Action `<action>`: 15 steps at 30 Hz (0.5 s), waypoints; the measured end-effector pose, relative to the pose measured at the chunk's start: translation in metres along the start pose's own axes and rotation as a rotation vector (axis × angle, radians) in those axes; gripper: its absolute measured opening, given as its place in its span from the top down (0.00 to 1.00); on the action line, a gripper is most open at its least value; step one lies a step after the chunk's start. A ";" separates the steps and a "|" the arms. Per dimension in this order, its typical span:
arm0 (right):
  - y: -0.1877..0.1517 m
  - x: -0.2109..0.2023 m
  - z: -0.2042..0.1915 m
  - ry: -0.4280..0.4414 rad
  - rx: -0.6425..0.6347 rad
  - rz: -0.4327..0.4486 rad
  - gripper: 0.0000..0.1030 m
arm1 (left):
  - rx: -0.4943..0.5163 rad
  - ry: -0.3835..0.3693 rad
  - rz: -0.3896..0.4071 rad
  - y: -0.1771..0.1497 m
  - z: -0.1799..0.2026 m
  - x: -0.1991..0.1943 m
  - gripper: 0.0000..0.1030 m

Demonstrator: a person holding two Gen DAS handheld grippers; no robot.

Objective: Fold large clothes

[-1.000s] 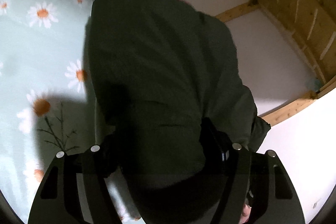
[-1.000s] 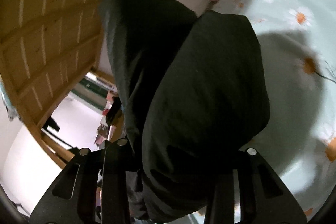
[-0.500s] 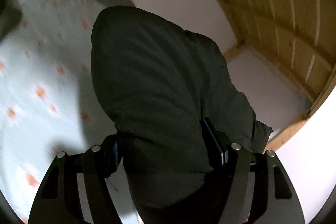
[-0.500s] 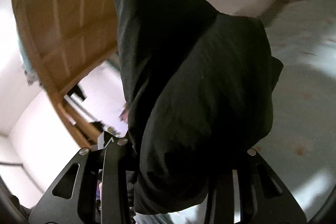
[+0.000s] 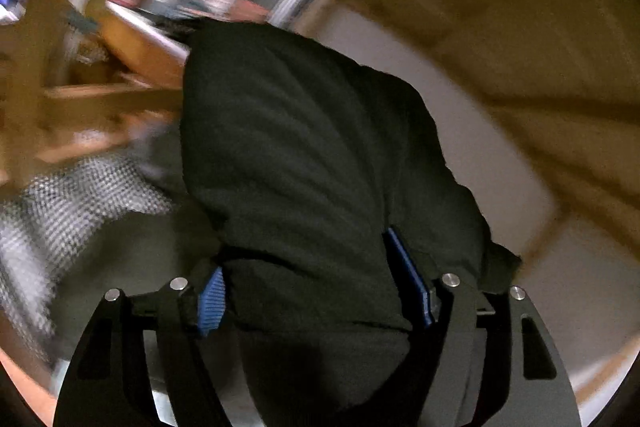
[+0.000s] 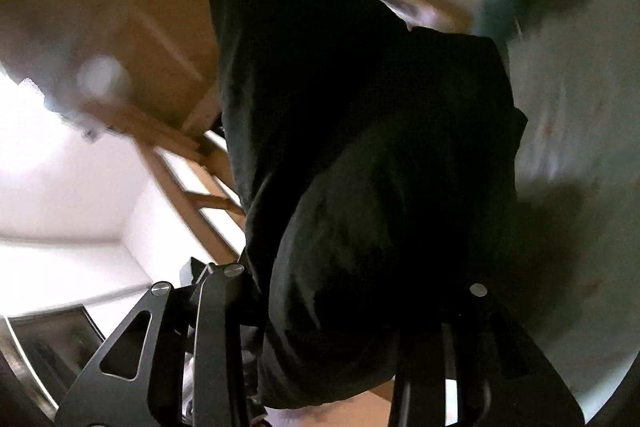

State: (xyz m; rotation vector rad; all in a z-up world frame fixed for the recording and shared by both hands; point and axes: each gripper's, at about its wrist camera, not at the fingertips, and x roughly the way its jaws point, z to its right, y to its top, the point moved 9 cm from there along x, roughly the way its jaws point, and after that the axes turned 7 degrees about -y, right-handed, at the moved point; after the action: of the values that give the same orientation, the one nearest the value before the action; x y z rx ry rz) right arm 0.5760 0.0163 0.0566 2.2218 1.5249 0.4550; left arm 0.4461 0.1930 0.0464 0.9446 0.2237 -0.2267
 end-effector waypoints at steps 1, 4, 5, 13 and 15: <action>-0.013 0.026 0.019 -0.011 0.060 -0.005 0.66 | -0.003 0.074 -0.016 0.003 -0.024 0.008 0.31; -0.061 0.079 0.088 -0.127 0.204 -0.053 0.66 | 0.036 0.314 -0.142 -0.015 -0.101 0.046 0.31; -0.082 0.092 0.112 -0.201 0.208 -0.069 0.66 | 0.018 0.376 -0.205 -0.029 -0.124 0.067 0.29; -0.109 0.108 0.108 -0.368 0.009 -0.046 0.57 | -0.002 0.434 -0.240 -0.054 -0.185 0.095 0.13; -0.107 0.097 0.107 -0.400 -0.005 -0.070 0.31 | 0.108 0.516 -0.238 -0.037 -0.182 0.086 0.13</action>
State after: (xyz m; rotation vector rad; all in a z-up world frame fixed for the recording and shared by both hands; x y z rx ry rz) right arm 0.5752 0.1259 -0.0855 2.0884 1.3757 -0.0117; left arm 0.5013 0.3128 -0.1097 1.0733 0.8086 -0.2112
